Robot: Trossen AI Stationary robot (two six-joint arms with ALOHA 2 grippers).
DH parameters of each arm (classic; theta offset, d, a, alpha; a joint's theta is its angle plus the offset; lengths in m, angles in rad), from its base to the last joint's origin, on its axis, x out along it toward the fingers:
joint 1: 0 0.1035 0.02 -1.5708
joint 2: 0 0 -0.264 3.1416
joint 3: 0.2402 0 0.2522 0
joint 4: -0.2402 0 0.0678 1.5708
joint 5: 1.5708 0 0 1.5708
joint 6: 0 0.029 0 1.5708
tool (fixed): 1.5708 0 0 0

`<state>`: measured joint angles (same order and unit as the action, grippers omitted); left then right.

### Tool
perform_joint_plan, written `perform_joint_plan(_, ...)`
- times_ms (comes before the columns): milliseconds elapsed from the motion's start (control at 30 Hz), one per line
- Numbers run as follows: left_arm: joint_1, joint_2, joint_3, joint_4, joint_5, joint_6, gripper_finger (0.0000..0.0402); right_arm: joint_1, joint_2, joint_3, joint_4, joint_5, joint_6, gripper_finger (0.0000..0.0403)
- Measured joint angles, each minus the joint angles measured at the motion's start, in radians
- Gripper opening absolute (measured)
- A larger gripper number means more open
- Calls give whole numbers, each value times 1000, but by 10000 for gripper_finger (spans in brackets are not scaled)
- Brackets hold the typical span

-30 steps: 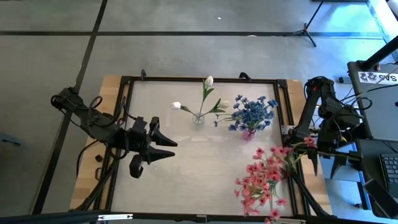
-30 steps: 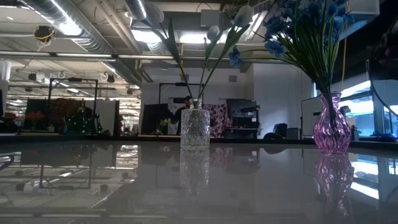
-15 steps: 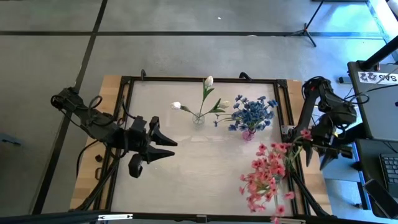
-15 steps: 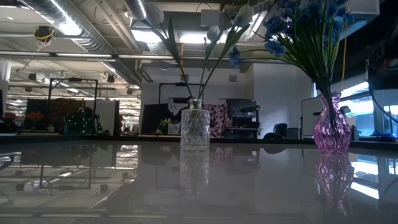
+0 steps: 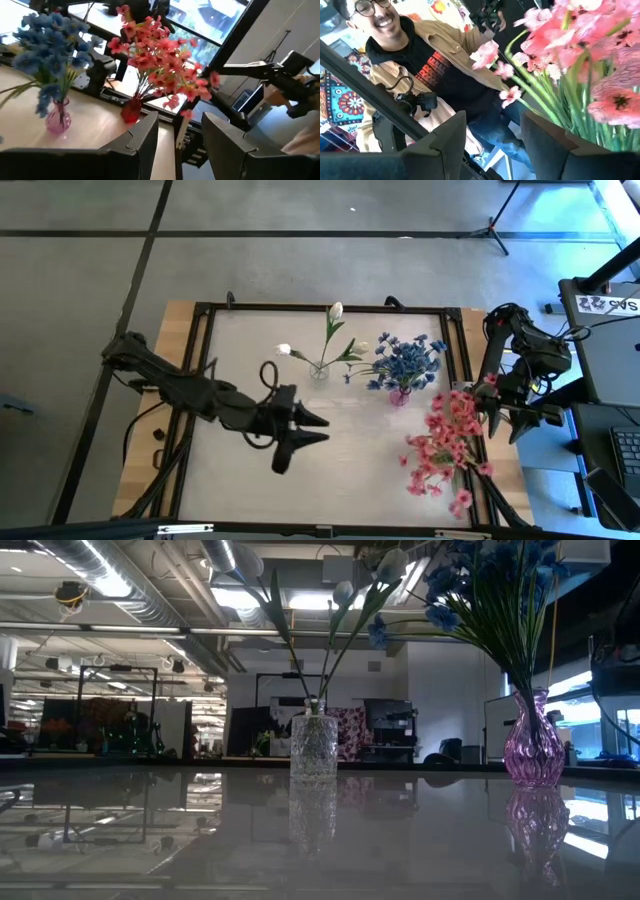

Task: Sort flowers into vase by color
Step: Put the pink flower into the red vase

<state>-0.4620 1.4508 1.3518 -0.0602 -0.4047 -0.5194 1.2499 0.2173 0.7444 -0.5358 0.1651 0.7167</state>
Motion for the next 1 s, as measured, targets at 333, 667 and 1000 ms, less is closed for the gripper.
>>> perform_joint_plan(333, -47, 214, 1, 280, 3, -118, 147, 0, 0, 0, 16, 42, 41, 188)
perform_joint_plan(667, -93, 428, 0, 312, 6, -376, 147, 0, 0, 0, 35, 148, 72, 188)
perform_joint_plan(1000, -43, 576, 1, 468, -3, -262, 147, 0, 0, 0, 35, 278, 216, 188)
